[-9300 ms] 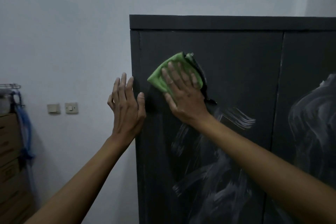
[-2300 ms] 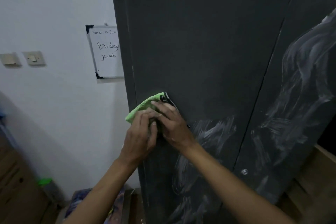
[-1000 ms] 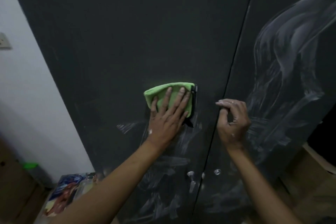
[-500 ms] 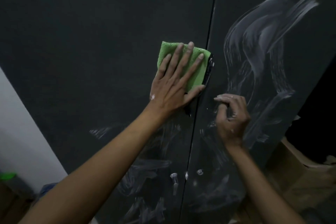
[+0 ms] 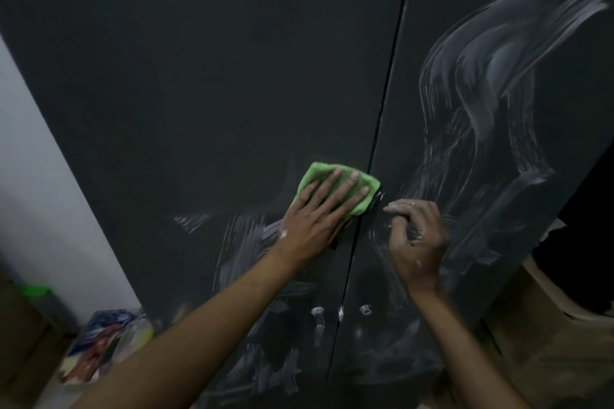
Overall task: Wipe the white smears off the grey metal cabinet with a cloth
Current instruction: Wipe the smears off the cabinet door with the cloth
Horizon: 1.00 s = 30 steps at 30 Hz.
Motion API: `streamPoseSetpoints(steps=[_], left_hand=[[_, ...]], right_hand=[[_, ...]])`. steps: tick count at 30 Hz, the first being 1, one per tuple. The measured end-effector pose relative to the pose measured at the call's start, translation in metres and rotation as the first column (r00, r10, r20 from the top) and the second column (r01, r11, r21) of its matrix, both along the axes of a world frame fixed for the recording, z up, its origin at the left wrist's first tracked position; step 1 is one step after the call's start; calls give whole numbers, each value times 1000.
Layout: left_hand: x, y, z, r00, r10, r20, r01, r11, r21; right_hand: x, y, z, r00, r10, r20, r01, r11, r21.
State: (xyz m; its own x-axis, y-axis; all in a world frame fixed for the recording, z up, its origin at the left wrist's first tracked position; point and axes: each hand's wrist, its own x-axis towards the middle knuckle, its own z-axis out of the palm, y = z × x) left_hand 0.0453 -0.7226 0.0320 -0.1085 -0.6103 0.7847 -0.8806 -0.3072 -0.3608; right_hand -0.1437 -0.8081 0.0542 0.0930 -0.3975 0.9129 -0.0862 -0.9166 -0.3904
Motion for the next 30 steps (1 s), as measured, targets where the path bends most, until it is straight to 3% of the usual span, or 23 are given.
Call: streamPoseSetpoints(steps=[6, 11, 20, 27, 30], left_hand=[[25, 47, -32, 999, 36, 6, -36, 990, 140], [67, 104, -28, 979, 186, -85, -189, 981, -34], [135, 193, -26, 873, 324, -365, -399, 905, -151], [119, 165, -24, 821, 208, -532, -400, 875, -275], [99, 140, -15, 863, 203, -463, -352, 898, -264]], right_hand=[[2, 10, -11, 992, 86, -88, -86, 996, 3], [15, 22, -12, 989, 117, -95, -118, 993, -7], [65, 68, -1, 983, 149, -110, -154, 987, -35], [62, 61, 3, 993, 104, -58, -101, 993, 60], [51, 53, 1, 996, 87, -13, -85, 990, 112]])
